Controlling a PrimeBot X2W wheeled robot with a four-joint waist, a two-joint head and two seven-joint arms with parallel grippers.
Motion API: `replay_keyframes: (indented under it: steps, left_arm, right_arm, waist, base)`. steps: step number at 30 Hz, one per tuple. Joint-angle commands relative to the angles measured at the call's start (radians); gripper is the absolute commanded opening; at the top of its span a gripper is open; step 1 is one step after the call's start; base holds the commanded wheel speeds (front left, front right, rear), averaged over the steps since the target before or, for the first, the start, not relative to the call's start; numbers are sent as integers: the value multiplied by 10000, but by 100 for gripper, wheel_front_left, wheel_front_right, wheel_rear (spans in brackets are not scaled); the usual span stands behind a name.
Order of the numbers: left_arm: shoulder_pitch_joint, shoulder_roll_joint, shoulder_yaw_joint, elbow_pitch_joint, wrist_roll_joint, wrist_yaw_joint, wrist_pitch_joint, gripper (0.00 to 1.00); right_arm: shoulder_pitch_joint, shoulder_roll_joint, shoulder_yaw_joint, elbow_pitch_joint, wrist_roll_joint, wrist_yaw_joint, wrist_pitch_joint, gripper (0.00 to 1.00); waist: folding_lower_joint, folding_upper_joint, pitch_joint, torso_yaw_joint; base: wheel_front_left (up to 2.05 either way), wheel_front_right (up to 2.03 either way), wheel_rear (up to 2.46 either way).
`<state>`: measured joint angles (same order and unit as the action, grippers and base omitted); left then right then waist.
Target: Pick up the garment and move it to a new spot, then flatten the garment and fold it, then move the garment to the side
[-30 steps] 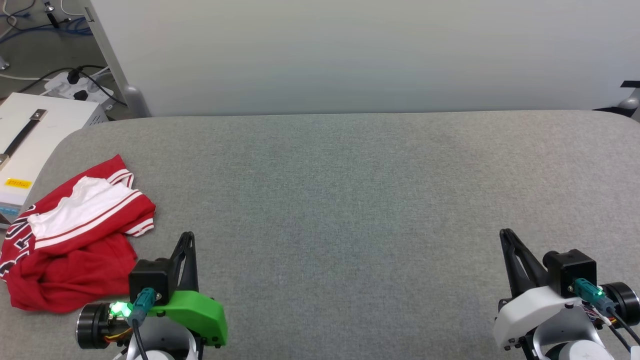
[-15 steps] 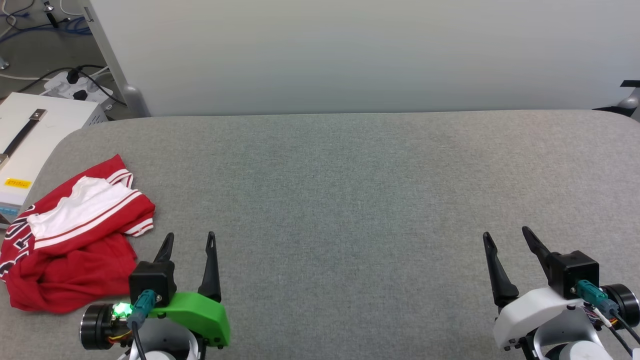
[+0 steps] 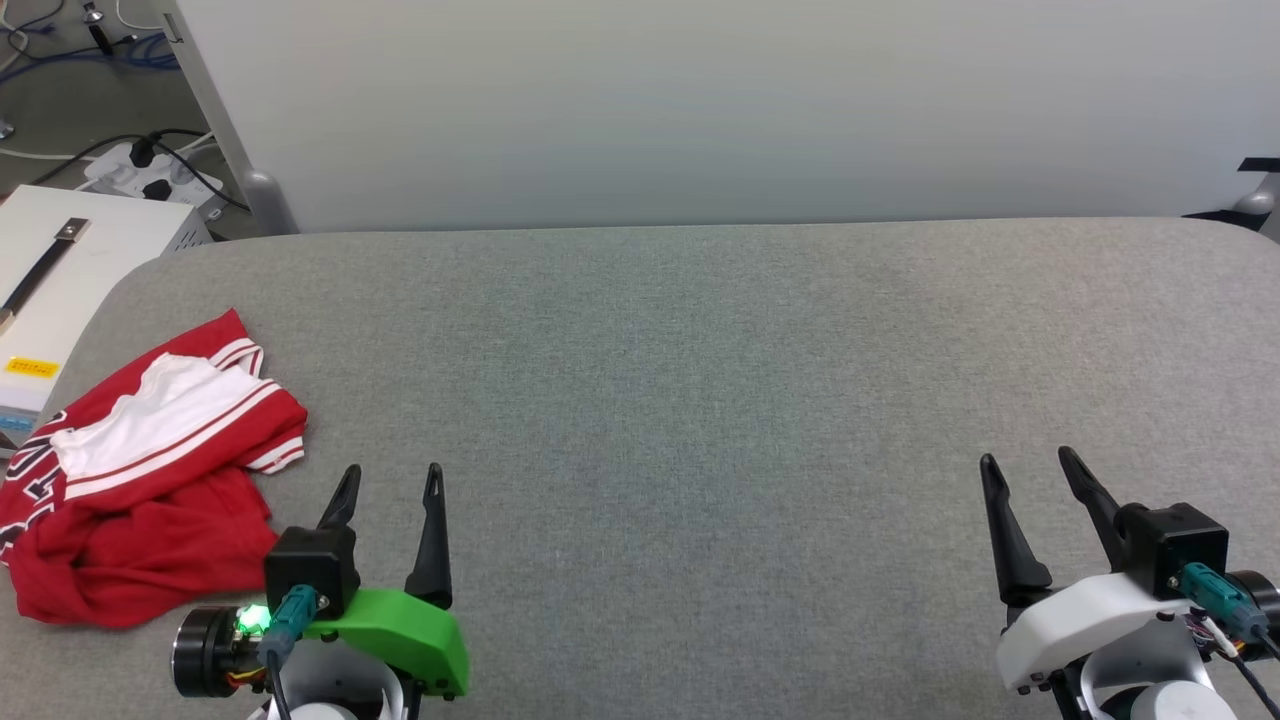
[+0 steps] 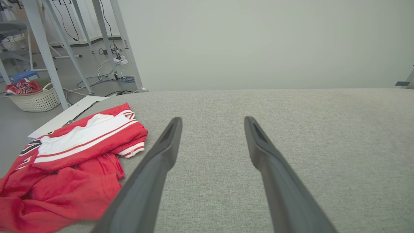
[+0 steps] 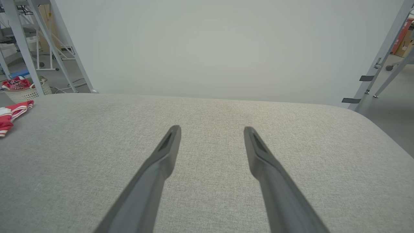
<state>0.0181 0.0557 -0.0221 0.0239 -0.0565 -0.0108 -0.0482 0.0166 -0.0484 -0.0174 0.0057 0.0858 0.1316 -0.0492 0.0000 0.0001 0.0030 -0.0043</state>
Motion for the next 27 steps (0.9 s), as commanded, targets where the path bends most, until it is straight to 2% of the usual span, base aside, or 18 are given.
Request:
replay_keyframes:
  steps: [1,18,27]
  left_arm:
    - [-220,-12,-7,55,-155,-55,-101,100]
    - [-437,-20,-56,381,-417,-228,-454,100]
    - [-572,-24,23,501,-611,-280,-638,100]
  right_arm:
    - [30,-8,-39,-52,111,-2,-118,100]
    - [139,-10,-232,-393,499,-3,-321,100]
    - [211,-11,-120,-758,529,-4,-254,100]
  waist:
    - [0,-1,6,-3]
    - [0,-1,75,32]
    - [0,-1,106,439]
  base:
    - [0,0,0]
    - [0,0,0]
    - [0,0,0]
